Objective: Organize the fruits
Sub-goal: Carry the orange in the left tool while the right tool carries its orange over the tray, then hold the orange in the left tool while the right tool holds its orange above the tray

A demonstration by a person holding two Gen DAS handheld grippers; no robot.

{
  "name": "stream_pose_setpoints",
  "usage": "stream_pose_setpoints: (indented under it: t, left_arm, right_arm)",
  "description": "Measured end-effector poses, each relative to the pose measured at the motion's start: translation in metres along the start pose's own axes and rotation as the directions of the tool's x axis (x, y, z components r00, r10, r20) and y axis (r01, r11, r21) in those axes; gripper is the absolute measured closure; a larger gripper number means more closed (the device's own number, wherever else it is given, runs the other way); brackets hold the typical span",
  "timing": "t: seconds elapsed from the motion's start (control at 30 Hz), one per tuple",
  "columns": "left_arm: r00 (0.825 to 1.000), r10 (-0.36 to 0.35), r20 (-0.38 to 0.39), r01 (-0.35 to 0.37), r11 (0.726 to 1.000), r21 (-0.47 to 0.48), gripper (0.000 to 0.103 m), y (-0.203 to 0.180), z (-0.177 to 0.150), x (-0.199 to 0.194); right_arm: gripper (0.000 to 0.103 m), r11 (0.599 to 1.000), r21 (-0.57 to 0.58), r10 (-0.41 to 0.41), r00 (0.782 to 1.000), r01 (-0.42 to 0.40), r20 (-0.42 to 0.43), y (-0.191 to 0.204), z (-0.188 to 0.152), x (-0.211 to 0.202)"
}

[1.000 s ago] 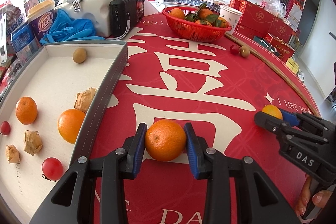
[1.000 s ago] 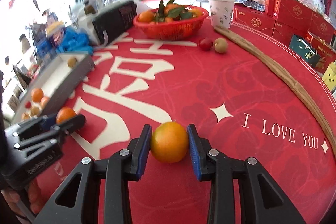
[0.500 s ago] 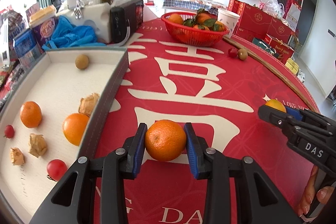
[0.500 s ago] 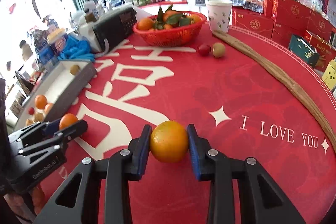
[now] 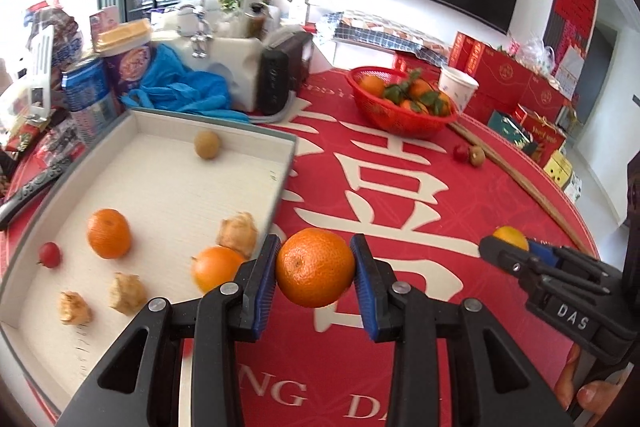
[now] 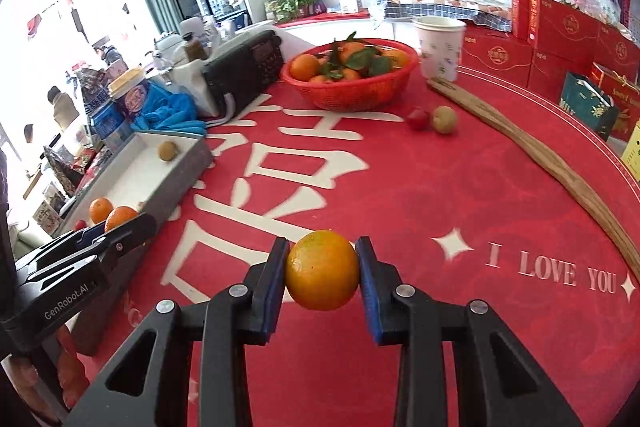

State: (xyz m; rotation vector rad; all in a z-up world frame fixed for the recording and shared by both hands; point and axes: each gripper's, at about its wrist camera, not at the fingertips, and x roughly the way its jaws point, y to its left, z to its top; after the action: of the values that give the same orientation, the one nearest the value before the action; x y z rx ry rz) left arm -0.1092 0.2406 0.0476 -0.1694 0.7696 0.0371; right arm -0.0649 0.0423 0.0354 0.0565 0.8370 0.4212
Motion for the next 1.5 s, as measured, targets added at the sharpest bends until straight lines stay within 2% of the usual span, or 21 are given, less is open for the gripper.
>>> stream_pose_setpoints:
  t: [0.4,0.67,0.8,1.17,1.5]
  left_arm:
    - [0.997,0.074,0.004,-0.073,0.991,-0.116,0.064,0.059,0.005,-0.01]
    - [0.986,0.164,0.01,-0.159,0.97,-0.184,0.064,0.09,0.006,-0.016]
    - [0.983,0.181,-0.01,-0.179,0.958,-0.225,0.064,0.102,0.006,-0.013]
    - [0.977,0.211,-0.036,-0.213,0.943,-0.258,0.064,0.115,0.003,-0.01]
    - [0.974,0.221,-0.041,-0.224,0.939,-0.262,0.064,0.118,0.002,-0.009]
  right_arm:
    - [0.068,0.991,-0.1,0.087,0.996,-0.089,-0.032,0.083,0.028,0.017]
    - [0.068,0.978,-0.156,0.125,0.989,-0.136,-0.079,0.13,0.037,0.039]
    - [0.068,0.973,-0.176,0.134,0.987,-0.149,-0.093,0.146,0.041,0.047]
    - [0.068,0.964,-0.192,0.163,0.978,-0.186,-0.128,0.17,0.049,0.066]
    - [0.068,0.966,-0.169,0.171,0.973,-0.196,-0.153,0.174,0.052,0.082]
